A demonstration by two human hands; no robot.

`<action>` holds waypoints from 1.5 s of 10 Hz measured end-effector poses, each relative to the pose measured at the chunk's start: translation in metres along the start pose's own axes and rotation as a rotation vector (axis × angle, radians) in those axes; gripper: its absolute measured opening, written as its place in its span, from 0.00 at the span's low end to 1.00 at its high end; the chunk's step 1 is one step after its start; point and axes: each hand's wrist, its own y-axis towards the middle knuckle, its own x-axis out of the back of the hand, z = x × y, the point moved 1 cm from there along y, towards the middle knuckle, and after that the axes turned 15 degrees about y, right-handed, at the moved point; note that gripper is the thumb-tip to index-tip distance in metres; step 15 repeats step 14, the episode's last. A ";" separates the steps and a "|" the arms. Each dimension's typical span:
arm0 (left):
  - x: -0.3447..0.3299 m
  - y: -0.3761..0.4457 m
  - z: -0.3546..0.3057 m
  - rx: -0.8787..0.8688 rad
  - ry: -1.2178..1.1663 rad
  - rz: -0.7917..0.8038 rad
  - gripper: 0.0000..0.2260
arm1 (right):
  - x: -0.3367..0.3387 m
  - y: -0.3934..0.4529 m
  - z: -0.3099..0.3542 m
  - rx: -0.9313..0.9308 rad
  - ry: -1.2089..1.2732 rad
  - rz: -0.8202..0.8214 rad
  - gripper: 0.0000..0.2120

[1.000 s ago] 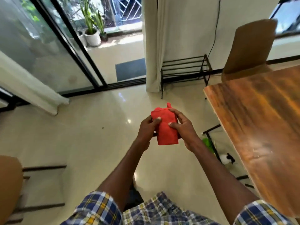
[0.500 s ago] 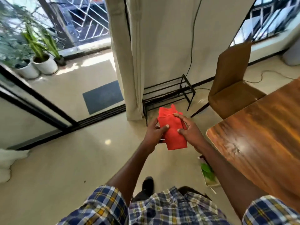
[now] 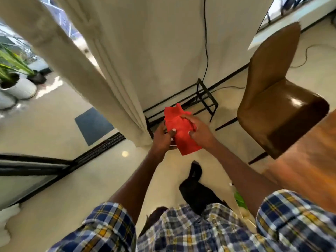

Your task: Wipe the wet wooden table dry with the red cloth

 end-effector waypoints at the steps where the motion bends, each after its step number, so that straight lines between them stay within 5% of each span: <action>1: -0.008 0.058 -0.009 0.051 0.023 -0.024 0.24 | 0.011 0.053 -0.024 -0.050 0.018 0.049 0.35; 5: -0.056 0.342 0.078 0.342 0.017 0.032 0.26 | 0.007 0.284 -0.192 -0.258 -0.029 0.122 0.36; 7: -0.072 0.422 0.121 0.382 0.045 0.170 0.26 | -0.007 0.346 -0.272 -0.312 -0.057 0.132 0.31; 9: -0.071 0.429 0.140 0.362 -0.123 0.153 0.25 | -0.005 0.350 -0.280 -0.283 -0.065 0.159 0.33; 11: -0.062 0.413 0.131 0.266 -0.103 0.084 0.20 | 0.001 0.354 -0.254 -0.208 -0.151 0.120 0.25; 12: -0.056 0.413 0.128 0.307 -0.004 0.115 0.13 | -0.006 0.359 -0.243 -0.221 -0.252 0.139 0.25; 13: -0.048 0.404 0.122 0.334 0.167 0.103 0.16 | -0.007 0.347 -0.223 -0.274 -0.310 0.044 0.27; 14: -0.041 0.369 0.113 0.265 0.421 0.027 0.23 | 0.002 0.319 -0.199 -0.258 -0.214 -0.064 0.18; 15: -0.041 0.369 0.113 0.265 0.421 0.027 0.23 | 0.002 0.319 -0.199 -0.258 -0.214 -0.064 0.18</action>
